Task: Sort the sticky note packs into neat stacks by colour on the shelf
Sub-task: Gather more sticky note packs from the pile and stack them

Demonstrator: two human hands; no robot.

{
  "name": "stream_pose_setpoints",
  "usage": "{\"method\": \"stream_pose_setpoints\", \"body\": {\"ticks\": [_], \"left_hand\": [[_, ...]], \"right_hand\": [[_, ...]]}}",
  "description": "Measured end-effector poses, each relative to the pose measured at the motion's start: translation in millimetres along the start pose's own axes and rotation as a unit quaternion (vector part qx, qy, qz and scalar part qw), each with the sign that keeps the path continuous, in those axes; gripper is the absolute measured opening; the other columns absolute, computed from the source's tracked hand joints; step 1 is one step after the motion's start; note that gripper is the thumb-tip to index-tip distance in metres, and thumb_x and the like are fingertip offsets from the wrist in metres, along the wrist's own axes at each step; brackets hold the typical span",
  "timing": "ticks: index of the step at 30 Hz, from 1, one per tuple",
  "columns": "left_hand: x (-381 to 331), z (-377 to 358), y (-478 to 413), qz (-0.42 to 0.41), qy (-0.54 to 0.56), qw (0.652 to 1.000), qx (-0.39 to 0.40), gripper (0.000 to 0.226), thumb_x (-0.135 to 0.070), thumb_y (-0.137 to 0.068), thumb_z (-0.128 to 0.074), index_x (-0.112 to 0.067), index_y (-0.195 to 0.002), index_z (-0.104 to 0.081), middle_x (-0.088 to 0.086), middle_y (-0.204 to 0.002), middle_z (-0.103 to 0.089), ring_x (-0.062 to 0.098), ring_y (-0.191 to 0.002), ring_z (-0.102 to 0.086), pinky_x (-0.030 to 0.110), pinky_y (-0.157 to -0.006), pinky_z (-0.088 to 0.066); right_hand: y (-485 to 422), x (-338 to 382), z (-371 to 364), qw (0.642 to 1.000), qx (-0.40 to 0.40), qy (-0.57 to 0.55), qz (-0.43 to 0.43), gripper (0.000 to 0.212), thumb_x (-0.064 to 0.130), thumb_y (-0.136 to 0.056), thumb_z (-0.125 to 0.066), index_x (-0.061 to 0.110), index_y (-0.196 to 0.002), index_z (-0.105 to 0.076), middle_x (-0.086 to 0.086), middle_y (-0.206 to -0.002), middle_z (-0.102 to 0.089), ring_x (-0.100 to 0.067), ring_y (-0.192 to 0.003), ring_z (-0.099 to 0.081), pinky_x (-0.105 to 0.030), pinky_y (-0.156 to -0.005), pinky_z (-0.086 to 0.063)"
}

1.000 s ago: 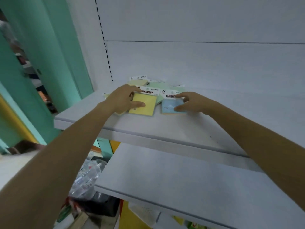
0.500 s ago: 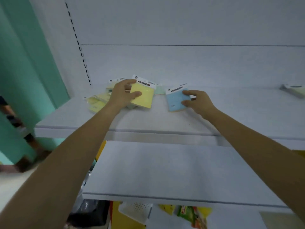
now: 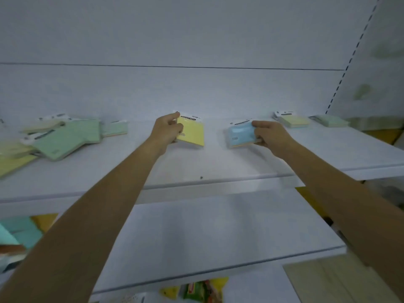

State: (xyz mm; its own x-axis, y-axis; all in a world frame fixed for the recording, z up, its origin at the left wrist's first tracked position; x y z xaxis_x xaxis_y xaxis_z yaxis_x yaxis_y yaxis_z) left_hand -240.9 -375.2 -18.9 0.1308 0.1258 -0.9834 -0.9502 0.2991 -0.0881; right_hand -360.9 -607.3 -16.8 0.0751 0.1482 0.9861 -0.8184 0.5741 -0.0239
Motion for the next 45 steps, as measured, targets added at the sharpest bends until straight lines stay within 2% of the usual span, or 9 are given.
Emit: {"method": "stream_pose_setpoints", "body": {"ticks": [14,19,22,25,27,29,35,42,45], "left_hand": [[2,-158,-37,0.024,0.014,0.994,-0.107,0.050,0.000,-0.085,-0.048,-0.011,-0.134,-0.048,0.000,-0.091,-0.051,0.015,-0.088,-0.051,0.018,-0.075,-0.040],[-4,-152,-57,0.024,-0.007,0.993,-0.112,0.050,0.000,-0.083,-0.047,-0.012,-0.132,-0.050,0.005,-0.099,-0.052,0.010,-0.069,-0.049,0.017,-0.061,-0.037],[-5,-146,-67,0.030,-0.007,0.992,-0.120,0.051,0.000,-0.084,-0.047,-0.012,-0.133,-0.049,0.006,-0.100,-0.050,0.018,-0.083,-0.050,0.023,-0.075,-0.041],[-5,-145,-71,0.030,-0.008,0.993,-0.115,0.050,0.000,-0.084,-0.047,-0.013,-0.132,-0.049,0.005,-0.100,-0.048,0.019,-0.087,-0.048,0.027,-0.080,-0.040],[-6,-145,-74,0.026,-0.007,0.993,-0.113,0.051,0.000,-0.083,-0.047,-0.013,-0.132,-0.049,0.005,-0.099,-0.048,0.020,-0.086,-0.047,0.028,-0.080,-0.040],[-9,-145,-76,0.023,-0.002,0.994,-0.108,0.052,0.001,-0.083,-0.046,-0.014,-0.133,-0.049,0.005,-0.099,-0.048,0.020,-0.086,-0.047,0.028,-0.079,-0.040],[-14,-155,-78,0.011,0.010,0.996,-0.088,0.053,0.001,-0.082,-0.046,-0.014,-0.134,-0.049,0.007,-0.100,-0.051,0.020,-0.085,-0.049,0.029,-0.078,-0.040],[-30,-200,-77,0.006,0.050,0.995,-0.082,0.044,0.005,-0.083,-0.045,-0.011,-0.123,-0.055,-0.004,-0.078,-0.051,0.011,-0.066,-0.051,0.022,-0.059,-0.041],[-40,-242,-82,0.002,0.052,0.996,-0.065,0.040,0.004,-0.084,-0.047,-0.008,-0.121,-0.056,0.005,-0.094,-0.055,0.008,-0.064,-0.053,0.021,-0.057,-0.039]], "right_hand": [[-122,-22,79,0.998,0.061,0.030,-0.004,0.048,-0.011,-0.082,-0.041,0.000,-0.127,-0.051,-0.012,-0.108,-0.047,-0.023,-0.095,-0.048,-0.021,-0.064,-0.047],[-142,-27,58,0.997,0.068,0.042,-0.001,0.046,-0.008,-0.085,-0.040,-0.001,-0.130,-0.048,-0.012,-0.113,-0.047,-0.020,-0.101,-0.045,-0.032,-0.091,-0.046],[-152,-32,54,0.995,0.066,0.071,0.009,0.046,-0.007,-0.085,-0.041,-0.001,-0.130,-0.048,-0.017,-0.123,-0.051,-0.019,-0.102,-0.045,-0.035,-0.100,-0.043],[-157,-35,52,0.989,0.069,0.132,0.022,0.040,-0.002,-0.087,-0.042,0.001,-0.126,-0.052,-0.014,-0.116,-0.054,-0.017,-0.099,-0.043,-0.022,-0.078,-0.046],[-160,-36,50,0.980,0.069,0.185,0.036,0.025,0.002,-0.087,-0.042,0.006,-0.098,-0.064,-0.007,-0.088,-0.052,-0.017,-0.091,-0.042,-0.018,-0.055,-0.034],[-161,-38,48,0.959,0.073,0.268,0.051,0.024,0.004,-0.086,-0.041,0.015,-0.068,-0.052,-0.005,-0.072,-0.044,-0.019,-0.086,-0.039,-0.023,-0.059,-0.030],[-150,-41,49,0.899,0.095,0.418,0.092,0.035,0.017,-0.091,-0.036,0.006,-0.119,-0.053,-0.018,-0.133,-0.049,-0.032,-0.127,-0.039,-0.030,-0.094,-0.026],[-134,-44,139,0.871,0.033,0.436,0.225,0.043,0.013,-0.088,-0.050,0.007,-0.131,-0.048,-0.015,-0.138,-0.048,-0.030,-0.131,-0.037,-0.025,-0.104,-0.016],[-138,-45,198,0.858,0.009,0.464,0.223,0.045,0.017,-0.087,-0.056,0.006,-0.130,-0.048,-0.016,-0.137,-0.049,-0.029,-0.129,-0.039,-0.027,-0.104,-0.017]]}}
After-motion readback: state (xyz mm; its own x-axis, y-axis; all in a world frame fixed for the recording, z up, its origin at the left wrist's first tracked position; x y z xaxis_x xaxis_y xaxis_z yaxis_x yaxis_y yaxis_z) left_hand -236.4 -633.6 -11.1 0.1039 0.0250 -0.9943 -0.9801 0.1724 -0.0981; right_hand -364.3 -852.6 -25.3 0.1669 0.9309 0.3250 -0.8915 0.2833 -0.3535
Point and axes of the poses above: each hand's wrist, its own y-axis away from the middle knuckle, its own z-axis out of the back of the hand, x = y × z, the point moved 2 cm from there along -y, towards the middle knuckle
